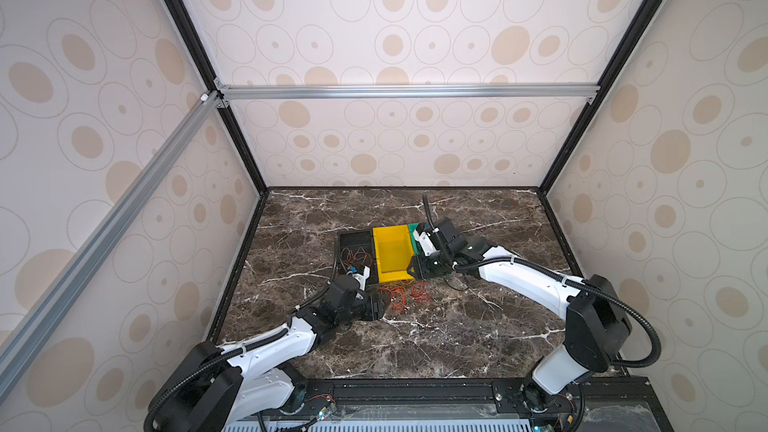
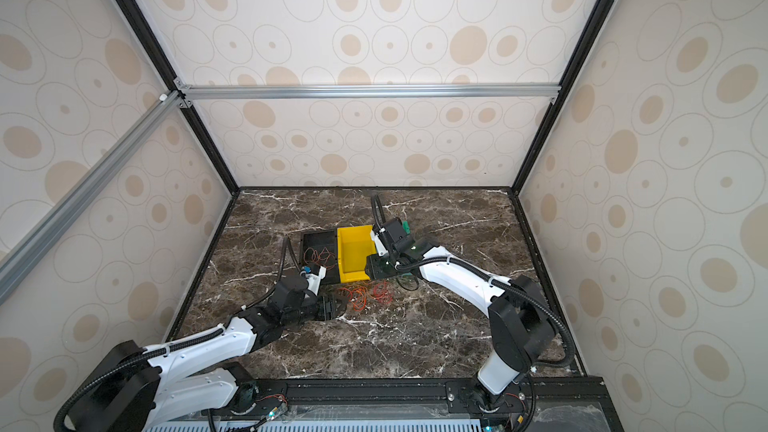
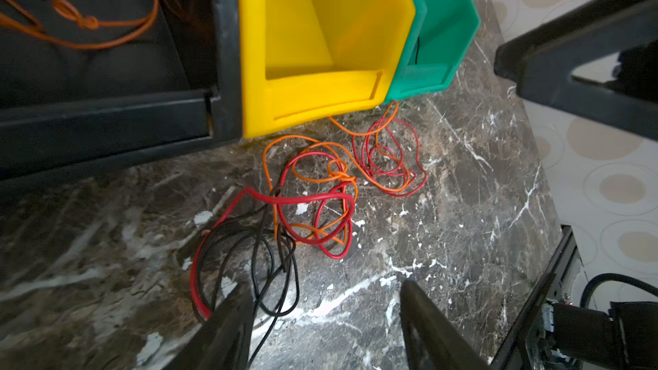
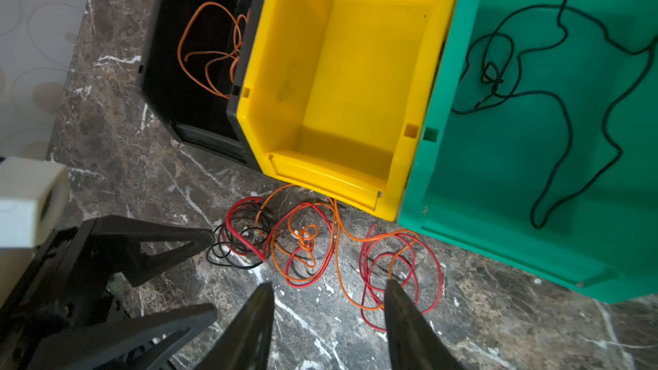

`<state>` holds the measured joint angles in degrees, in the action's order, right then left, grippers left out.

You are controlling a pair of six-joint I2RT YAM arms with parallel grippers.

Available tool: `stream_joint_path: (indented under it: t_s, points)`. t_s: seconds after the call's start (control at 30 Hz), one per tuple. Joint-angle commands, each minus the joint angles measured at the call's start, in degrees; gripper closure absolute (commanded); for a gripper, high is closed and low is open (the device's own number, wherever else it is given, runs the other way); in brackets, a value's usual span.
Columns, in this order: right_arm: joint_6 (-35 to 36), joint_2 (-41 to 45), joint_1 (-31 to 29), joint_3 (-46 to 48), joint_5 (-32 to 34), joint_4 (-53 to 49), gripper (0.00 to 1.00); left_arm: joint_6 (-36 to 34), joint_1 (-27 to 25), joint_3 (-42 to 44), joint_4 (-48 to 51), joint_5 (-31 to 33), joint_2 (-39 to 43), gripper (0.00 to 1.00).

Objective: Untangle the cables

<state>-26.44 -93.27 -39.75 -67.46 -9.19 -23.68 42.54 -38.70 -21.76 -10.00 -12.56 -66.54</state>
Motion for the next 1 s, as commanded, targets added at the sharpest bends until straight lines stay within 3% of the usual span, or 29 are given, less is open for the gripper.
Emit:
stream_joint_path:
  t_s: [0.0,0.2,0.5,0.57,0.73,0.97]
  points:
    - [-9.08,-2.14,-0.24,3.15,1.59,5.66,0.48,1.39,-1.16,-0.84,-2.82,3.23,-1.69,0.35]
    - [-18.76,-3.41,-0.72,7.26,3.04,11.96,0.52,1.75,-1.46,-0.50,-3.65,4.56,-3.31,0.36]
    - [-25.76,-8.00,-0.85,9.50,1.61,18.82,0.60,1.93,-1.56,0.70,-5.56,4.20,-4.74,0.41]
    - [-26.65,-8.25,-0.95,10.21,2.10,19.65,0.65,1.93,-1.52,1.08,-5.72,4.26,-4.57,0.43]
    - [-27.28,-7.17,-0.89,11.86,2.96,20.78,0.89,2.61,-1.51,2.35,-7.54,4.10,-4.45,0.50]
    - [-26.53,-1.59,-0.90,14.34,2.66,20.49,1.00,2.72,-1.78,2.71,-8.22,2.73,-5.07,0.58]
